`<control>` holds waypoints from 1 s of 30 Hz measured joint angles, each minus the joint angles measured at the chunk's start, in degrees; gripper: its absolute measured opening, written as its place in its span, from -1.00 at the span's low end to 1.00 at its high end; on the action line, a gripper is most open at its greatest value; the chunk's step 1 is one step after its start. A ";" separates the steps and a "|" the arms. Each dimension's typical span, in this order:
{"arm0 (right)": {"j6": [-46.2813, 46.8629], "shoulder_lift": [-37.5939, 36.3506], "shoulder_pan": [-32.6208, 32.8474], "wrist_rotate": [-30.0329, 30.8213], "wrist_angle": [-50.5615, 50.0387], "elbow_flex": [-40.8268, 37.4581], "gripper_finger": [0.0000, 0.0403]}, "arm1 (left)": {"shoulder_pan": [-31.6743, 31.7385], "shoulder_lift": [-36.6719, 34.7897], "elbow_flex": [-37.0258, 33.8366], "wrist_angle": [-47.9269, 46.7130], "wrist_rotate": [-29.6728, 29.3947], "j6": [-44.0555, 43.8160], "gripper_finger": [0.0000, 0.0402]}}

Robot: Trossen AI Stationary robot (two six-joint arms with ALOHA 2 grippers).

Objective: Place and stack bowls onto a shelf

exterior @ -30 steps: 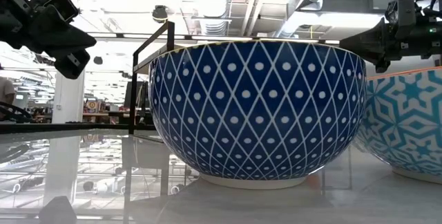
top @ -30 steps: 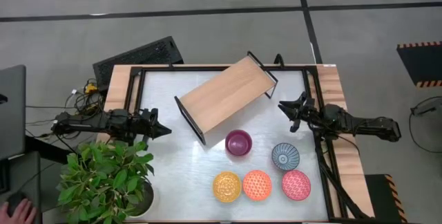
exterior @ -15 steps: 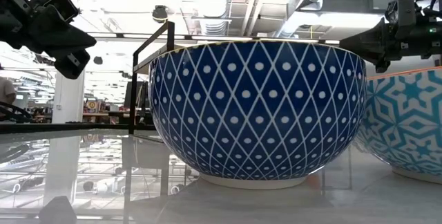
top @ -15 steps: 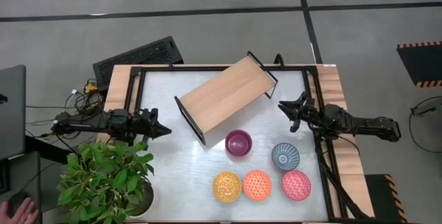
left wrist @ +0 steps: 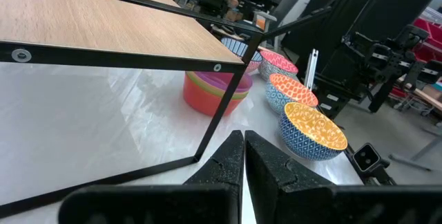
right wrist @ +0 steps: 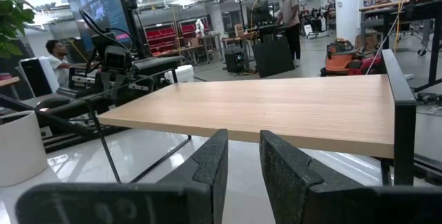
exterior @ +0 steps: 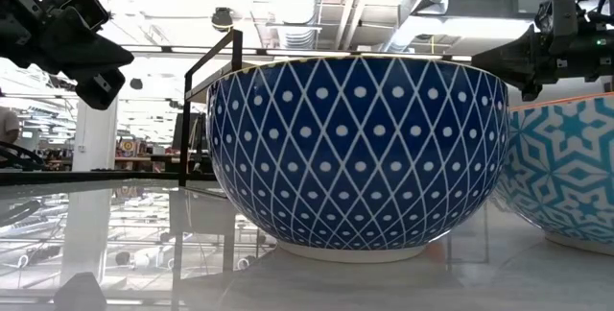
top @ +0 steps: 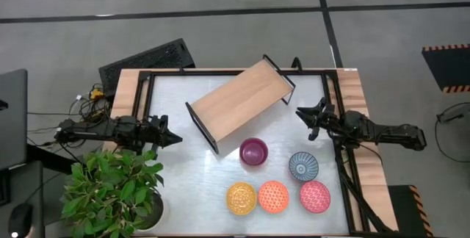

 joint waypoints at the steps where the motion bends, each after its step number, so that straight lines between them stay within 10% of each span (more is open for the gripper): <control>1: 0.00 0.01 0.01 0.00 0.01 -0.01 -0.44 | 0.00 0.00 0.02 -0.02 -0.02 0.00 -1.00; 22: 0.00 0.01 0.01 0.00 0.00 -0.01 -0.44 | 0.00 0.45 -0.11 1.38 -12.23 3.49 -1.00; 30: 0.00 0.00 0.01 0.00 0.00 -0.01 -0.44 | 0.04 0.48 -0.07 1.68 -18.79 -13.99 -1.00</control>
